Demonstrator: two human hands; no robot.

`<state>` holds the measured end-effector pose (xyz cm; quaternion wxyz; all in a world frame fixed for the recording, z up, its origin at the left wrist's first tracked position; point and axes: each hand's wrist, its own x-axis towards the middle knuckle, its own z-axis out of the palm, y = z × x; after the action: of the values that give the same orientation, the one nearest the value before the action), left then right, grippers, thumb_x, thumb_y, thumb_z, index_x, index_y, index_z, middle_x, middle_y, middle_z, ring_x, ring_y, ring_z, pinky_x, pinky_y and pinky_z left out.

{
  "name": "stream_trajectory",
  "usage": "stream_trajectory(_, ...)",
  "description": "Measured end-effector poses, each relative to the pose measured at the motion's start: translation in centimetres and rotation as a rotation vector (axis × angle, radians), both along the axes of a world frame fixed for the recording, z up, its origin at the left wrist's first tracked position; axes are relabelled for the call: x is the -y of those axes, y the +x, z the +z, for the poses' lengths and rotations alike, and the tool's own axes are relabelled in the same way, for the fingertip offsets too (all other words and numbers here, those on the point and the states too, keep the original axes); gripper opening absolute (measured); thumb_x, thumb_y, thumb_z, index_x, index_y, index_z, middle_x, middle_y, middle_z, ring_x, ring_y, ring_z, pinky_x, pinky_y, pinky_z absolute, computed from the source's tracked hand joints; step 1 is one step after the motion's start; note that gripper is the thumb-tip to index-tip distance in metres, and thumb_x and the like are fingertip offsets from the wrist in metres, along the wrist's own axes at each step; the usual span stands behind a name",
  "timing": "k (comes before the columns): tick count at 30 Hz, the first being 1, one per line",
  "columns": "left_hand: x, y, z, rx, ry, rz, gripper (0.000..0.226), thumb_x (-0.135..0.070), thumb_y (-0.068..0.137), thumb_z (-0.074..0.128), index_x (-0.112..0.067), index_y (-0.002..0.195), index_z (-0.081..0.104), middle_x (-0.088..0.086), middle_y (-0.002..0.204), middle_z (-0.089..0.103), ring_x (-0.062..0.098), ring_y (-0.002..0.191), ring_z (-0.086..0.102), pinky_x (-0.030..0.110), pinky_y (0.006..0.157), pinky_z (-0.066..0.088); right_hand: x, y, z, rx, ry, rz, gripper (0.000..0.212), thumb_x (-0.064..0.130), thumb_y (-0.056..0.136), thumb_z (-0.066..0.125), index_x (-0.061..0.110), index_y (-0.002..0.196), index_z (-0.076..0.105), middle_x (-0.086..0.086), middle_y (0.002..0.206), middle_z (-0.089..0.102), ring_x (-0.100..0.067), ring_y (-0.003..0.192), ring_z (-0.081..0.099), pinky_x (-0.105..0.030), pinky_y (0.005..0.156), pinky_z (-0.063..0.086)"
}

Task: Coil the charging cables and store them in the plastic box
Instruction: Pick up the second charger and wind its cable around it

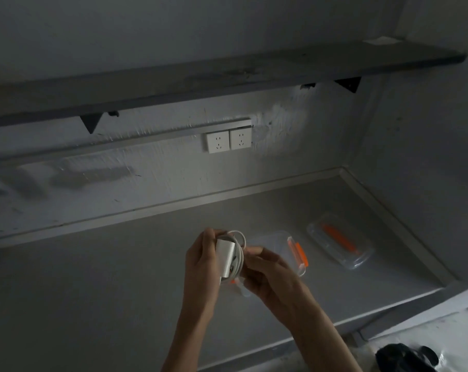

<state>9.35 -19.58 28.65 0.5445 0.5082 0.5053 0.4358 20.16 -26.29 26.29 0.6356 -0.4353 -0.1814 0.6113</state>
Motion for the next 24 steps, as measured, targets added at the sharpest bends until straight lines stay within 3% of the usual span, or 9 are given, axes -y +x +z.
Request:
stream_trajectory(5,-0.1,0.5,-1.2,-0.064,0.089,0.128,0.046,-0.038,0.101,0.042,-0.018,0.074,0.074,-0.010,0.068,0.075,-0.002,0.062,0.067,0.024,0.063,0.050,0.6,-0.9,-0.7,0.174,-0.055,-0.046,0.013,0.023,0.087,0.063,0.016,0.088,0.074,-0.012,0.093,0.077,-0.024,0.089,0.075,-0.017,0.052,0.048)
stream_trajectory(10,0.2,0.2,-1.4,-0.064,0.146,0.053,0.044,-0.049,0.097,0.043,-0.026,0.077,0.076,-0.012,0.076,0.077,0.002,0.070,0.071,0.020,0.062,0.054,0.6,-0.4,-0.2,0.006,-0.106,0.032,0.014,0.014,0.090,0.062,0.015,0.089,0.076,-0.009,0.090,0.076,-0.016,0.081,0.074,-0.016,0.048,0.046)
stream_trajectory(14,-0.2,0.3,-1.1,-0.050,0.126,0.063,0.043,-0.046,0.098,0.046,-0.029,0.071,0.075,-0.012,0.072,0.077,0.003,0.067,0.071,0.028,0.066,0.056,0.9,-0.8,0.2,0.252,-0.011,-0.056,0.017,0.023,0.091,0.063,0.026,0.107,0.069,-0.014,0.098,0.077,-0.026,0.091,0.075,-0.021,0.060,0.052)
stream_trajectory(16,-0.3,0.3,-1.1,-0.029,0.129,0.063,0.043,-0.044,0.098,0.046,-0.032,0.069,0.075,-0.014,0.072,0.077,0.000,0.068,0.071,0.023,0.066,0.056,0.9,-0.7,0.9,0.337,0.009,-0.068,0.015,0.025,0.095,0.060,0.031,0.105,0.069,-0.010,0.096,0.078,-0.025,0.091,0.075,-0.026,0.066,0.054)
stream_trajectory(19,-0.3,0.2,-1.2,-0.021,0.135,0.068,0.044,-0.045,0.098,0.045,-0.029,0.070,0.075,-0.016,0.071,0.077,-0.005,0.064,0.069,0.012,0.057,0.050,0.7,-0.9,1.7,0.413,0.024,-0.071,0.021,0.035,0.095,0.055,0.021,0.100,0.070,-0.006,0.091,0.079,-0.019,0.086,0.076,-0.025,0.060,0.053)
stream_trajectory(21,-0.4,0.1,-1.4,-0.009,0.135,0.072,0.046,-0.047,0.099,0.043,-0.026,0.076,0.077,-0.010,0.072,0.077,0.002,0.063,0.069,0.019,0.052,0.049,0.6,-1.4,1.7,0.508,0.040,-0.064,0.034,0.044,0.088,0.055,0.014,0.095,0.069,-0.005,0.089,0.078,-0.014,0.085,0.075,-0.023,0.056,0.056)
stream_trajectory(24,-0.6,-0.4,-1.4,0.042,0.149,0.057,0.047,-0.050,0.099,0.040,-0.026,0.083,0.076,-0.004,0.074,0.076,0.006,0.062,0.069,0.019,0.049,0.048,0.7,-2.4,1.1,0.664,0.076,-0.083,0.032,0.046,0.093,0.055,0.017,0.096,0.069,-0.005,0.091,0.075,-0.013,0.086,0.074,-0.028,0.057,0.059)
